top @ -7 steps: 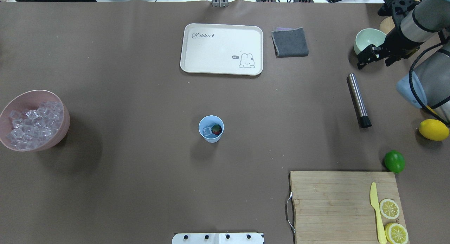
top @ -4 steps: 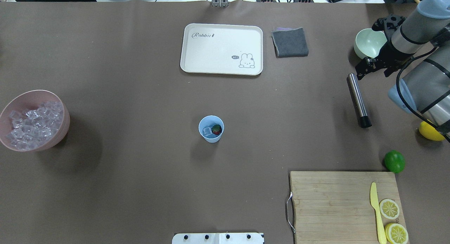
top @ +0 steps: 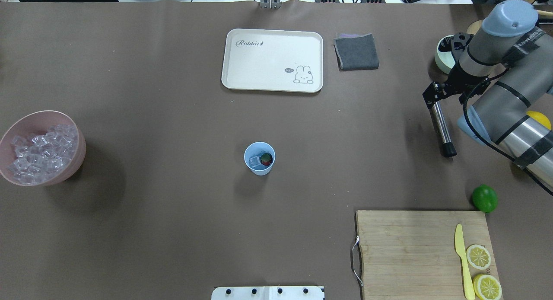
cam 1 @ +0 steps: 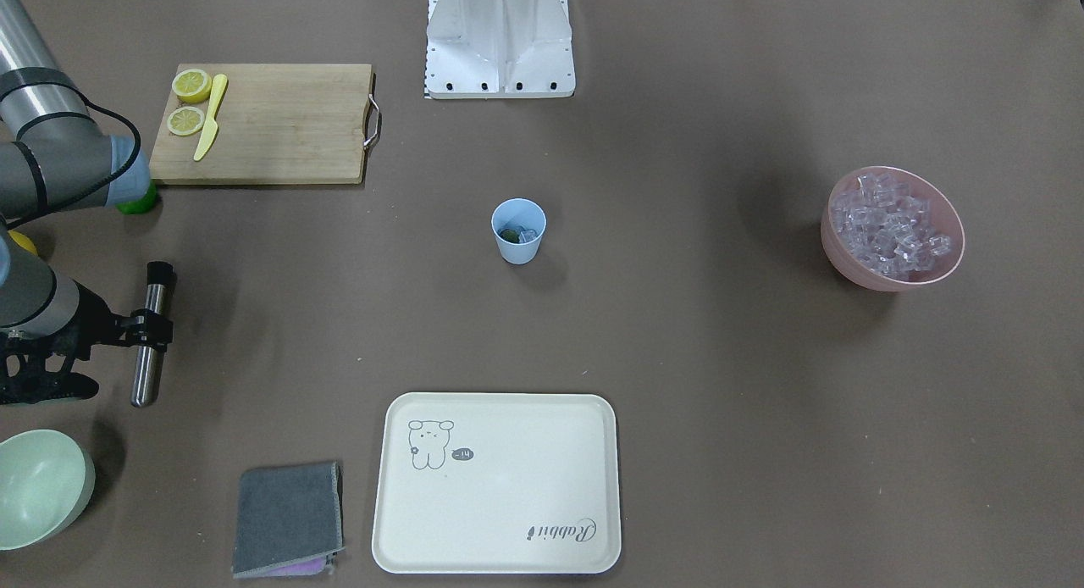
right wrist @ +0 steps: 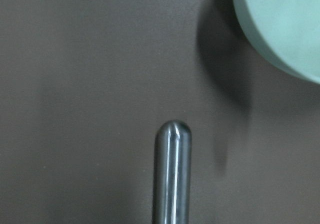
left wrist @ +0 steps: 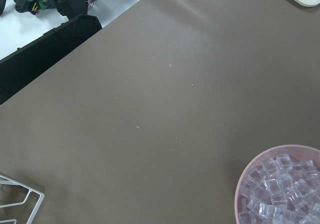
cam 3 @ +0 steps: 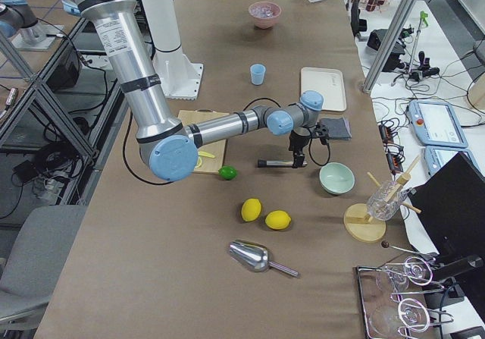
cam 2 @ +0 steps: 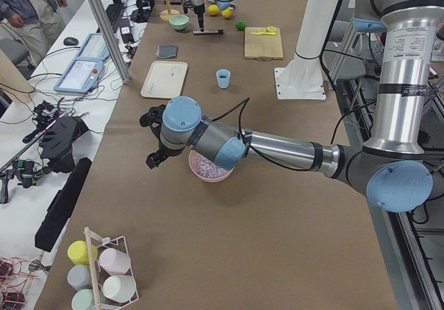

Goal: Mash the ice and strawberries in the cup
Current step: 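Grasp the steel pestle with the right gripper and raise it upright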

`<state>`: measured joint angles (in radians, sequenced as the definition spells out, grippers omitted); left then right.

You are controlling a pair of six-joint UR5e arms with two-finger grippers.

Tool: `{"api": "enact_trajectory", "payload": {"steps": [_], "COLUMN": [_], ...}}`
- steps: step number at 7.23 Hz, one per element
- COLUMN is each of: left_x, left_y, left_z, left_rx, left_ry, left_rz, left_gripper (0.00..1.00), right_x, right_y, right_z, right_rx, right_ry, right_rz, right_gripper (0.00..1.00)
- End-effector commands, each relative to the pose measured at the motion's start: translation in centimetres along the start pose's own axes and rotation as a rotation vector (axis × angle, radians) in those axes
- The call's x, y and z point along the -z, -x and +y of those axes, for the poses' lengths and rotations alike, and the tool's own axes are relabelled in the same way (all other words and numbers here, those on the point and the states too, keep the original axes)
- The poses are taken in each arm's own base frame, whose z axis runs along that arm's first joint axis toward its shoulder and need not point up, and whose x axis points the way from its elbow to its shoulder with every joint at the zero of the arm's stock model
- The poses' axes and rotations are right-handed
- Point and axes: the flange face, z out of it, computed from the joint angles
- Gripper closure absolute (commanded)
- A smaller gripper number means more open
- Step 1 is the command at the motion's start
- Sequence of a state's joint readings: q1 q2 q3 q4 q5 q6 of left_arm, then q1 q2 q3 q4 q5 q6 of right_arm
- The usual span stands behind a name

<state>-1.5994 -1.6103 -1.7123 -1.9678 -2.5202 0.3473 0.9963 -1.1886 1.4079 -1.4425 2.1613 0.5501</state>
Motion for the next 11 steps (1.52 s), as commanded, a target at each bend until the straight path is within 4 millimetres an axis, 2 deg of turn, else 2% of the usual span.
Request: {"api": "enact_trajectory", "payload": {"steps": [1,3,4,7,8,9,11], "left_x": [0.1,0.0,0.1,0.1,0.0,0.2,0.4], "left_y": [0.0,0.1,0.0,0.2,0.3,0.2,0.2], "left_z": [0.3,0.4,0.4,-0.1,-0.1,-0.3,-0.7], "left_rx": [-0.008,-0.008,-0.009,-0.015,-0.017,-0.021,-0.026], "left_ry": [0.0,0.0,0.0,0.0,0.007,0.003,0.0], "left_rz": [-0.021,-0.021,-0.022,-0.032,-0.051,-0.054,-0.055], "left_gripper": [0.03,0.03,0.03,0.03,0.03,0.03,0.03], "right_x": [-1.4,-1.3,-1.4,-1.5,-1.9,-2.5,-2.7], "right_y": [0.3,0.4,0.5,0.4,0.7,0.2,0.2], "right_z": [-1.3,-1.4,-1.4,-1.3,-1.1,-1.0,-0.9], "right_rx": [-0.001,-0.002,0.001,0.002,0.004,-0.002,-0.004], "right_ry": [0.022,0.016,0.018,0.022,0.029,0.039,0.042], "right_rz": [0.014,0.021,0.02,0.02,0.023,0.028,0.031], "right_gripper": [0.01,0.07,0.14,0.13,0.09,0.08,0.17]}}
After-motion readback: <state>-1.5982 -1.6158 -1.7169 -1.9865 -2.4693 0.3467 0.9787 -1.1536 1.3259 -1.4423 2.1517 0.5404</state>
